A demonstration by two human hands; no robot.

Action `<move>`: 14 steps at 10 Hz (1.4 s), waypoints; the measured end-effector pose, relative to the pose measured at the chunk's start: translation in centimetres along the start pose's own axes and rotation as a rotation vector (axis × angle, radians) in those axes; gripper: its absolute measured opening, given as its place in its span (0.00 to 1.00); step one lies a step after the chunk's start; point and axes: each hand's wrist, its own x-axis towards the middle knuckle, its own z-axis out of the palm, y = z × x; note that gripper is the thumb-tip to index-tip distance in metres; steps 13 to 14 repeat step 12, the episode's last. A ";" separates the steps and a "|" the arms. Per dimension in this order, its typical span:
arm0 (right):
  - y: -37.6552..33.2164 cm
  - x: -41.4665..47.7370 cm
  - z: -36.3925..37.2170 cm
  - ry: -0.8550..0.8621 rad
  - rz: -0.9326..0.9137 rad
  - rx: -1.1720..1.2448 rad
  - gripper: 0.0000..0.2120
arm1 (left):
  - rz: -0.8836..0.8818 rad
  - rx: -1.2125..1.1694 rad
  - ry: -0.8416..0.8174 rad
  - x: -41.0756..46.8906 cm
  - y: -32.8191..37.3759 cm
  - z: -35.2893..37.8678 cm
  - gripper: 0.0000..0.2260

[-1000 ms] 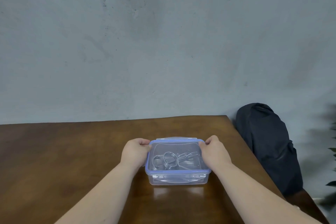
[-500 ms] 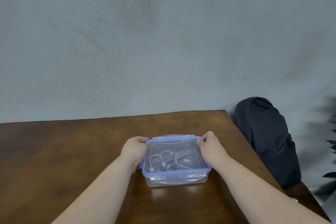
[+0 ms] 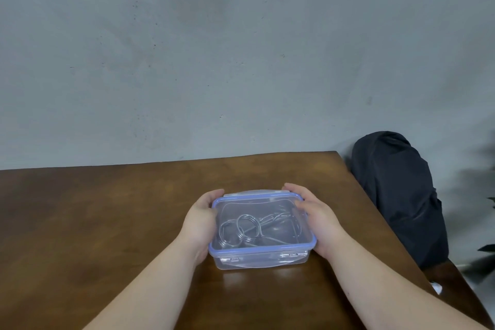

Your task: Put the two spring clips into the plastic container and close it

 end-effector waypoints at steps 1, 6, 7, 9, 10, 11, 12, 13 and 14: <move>-0.4 0.4 -0.7 -0.066 -0.018 -0.284 0.19 | 0.065 0.231 -0.087 0.3 -0.3 -0.6 0.18; -5.5 -1.3 1.9 -0.513 -0.180 -1.924 0.61 | 0.392 1.622 -0.509 -0.9 2.6 -0.6 0.59; -5.4 -1.2 2.5 -0.498 -0.188 -1.925 0.59 | 0.418 1.623 -0.467 -1.1 2.2 -0.4 0.56; -5.3 -1.4 2.4 -0.493 -0.205 -1.906 0.58 | 0.425 1.615 -0.475 -1.2 2.3 -0.3 0.55; -5.1 -1.6 1.8 -0.481 -0.233 -1.892 0.58 | 0.405 1.600 -0.486 -1.3 2.3 -0.6 0.57; -4.8 -1.8 1.5 -0.506 -0.249 -1.908 0.61 | 0.354 1.556 -0.515 -1.2 2.4 -0.8 0.63; -5.8 -2.9 1.4 -0.516 -0.234 -1.869 0.62 | 0.318 1.438 -0.553 -1.6 3.5 -1.3 0.65; -5.8 -2.9 1.4 -0.516 -0.234 -1.869 0.62 | 0.318 1.438 -0.553 -1.6 3.5 -1.3 0.65; -5.8 -2.9 1.4 -0.516 -0.234 -1.869 0.62 | 0.318 1.438 -0.553 -1.6 3.5 -1.3 0.65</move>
